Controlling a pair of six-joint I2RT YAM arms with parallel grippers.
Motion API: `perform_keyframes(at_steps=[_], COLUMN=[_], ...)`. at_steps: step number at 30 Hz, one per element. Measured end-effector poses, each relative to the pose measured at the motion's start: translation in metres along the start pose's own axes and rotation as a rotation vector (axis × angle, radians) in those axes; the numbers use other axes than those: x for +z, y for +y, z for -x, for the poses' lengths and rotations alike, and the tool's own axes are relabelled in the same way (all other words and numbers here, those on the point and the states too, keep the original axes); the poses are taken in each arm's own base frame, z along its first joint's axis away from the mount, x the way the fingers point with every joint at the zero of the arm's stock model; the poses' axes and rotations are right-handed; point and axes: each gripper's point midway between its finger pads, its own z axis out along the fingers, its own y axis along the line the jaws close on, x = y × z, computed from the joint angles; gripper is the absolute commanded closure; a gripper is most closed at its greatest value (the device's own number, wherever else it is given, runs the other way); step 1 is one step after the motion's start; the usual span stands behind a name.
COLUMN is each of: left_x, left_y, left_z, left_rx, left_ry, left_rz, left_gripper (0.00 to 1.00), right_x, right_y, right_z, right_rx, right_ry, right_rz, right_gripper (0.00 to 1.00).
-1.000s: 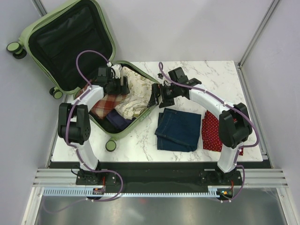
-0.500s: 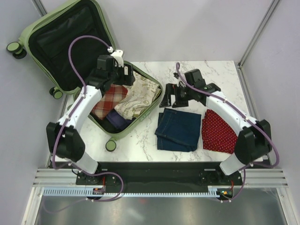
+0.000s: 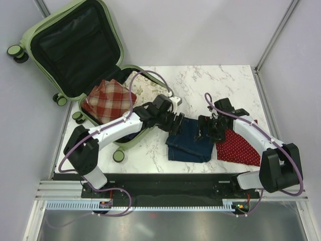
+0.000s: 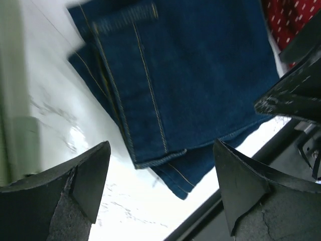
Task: Pack the luggage
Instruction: Pick up the clothes at the center of the board.
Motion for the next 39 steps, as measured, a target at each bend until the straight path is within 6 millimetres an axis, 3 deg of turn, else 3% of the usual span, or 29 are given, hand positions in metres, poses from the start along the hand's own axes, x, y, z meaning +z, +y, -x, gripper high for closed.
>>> perform_keyframes(at_steps=[3,13,22,23,26,27,29,30,33,39], left_x=[0.008,0.017,0.036,0.036,0.037,0.038,0.038,0.038,0.040,0.030], left_y=[-0.012,-0.014,-0.002,-0.002,-0.006,-0.007,-0.011,-0.011,-0.014,-0.019], left_z=[-0.026,-0.057,-0.099,-0.100,-0.102,-0.102,-0.101,-0.102,-0.101,-0.097], left_rx=[-0.032,-0.173,-0.251,-0.257,-0.280,-0.288,-0.307,-0.310,-0.330,-0.370], left_ry=[0.071,0.146,0.257,0.261,0.266,0.265,0.264,0.265,0.260,0.236], left_rz=[-0.016,0.001,0.055,0.057,0.040,0.033,0.018,0.017,0.005,-0.011], left_gripper=[0.11,0.11,0.14,0.17,0.39,0.52,0.66,0.77,0.94,0.98], right_x=[-0.001,0.005,0.011,0.013,0.016,0.017,0.019,0.020,0.023,0.028], right_y=[-0.012,-0.040,-0.039,-0.039,-0.040,-0.040,-0.039,-0.039,-0.040,-0.041], right_z=[-0.013,-0.042,-0.039,-0.040,-0.043,-0.043,-0.043,-0.043,-0.043,-0.042], right_rx=[0.014,0.052,0.066,0.069,0.082,0.084,0.087,0.088,0.095,0.107], right_ry=[0.020,0.075,0.068,0.072,0.087,0.092,0.097,0.097,0.103,0.115], right_rz=[-0.034,-0.082,-0.051,-0.049,-0.045,-0.043,-0.039,-0.037,-0.037,-0.039], right_gripper=[0.02,0.02,0.02,0.02,0.02,0.02,0.02,0.02,0.02,0.02])
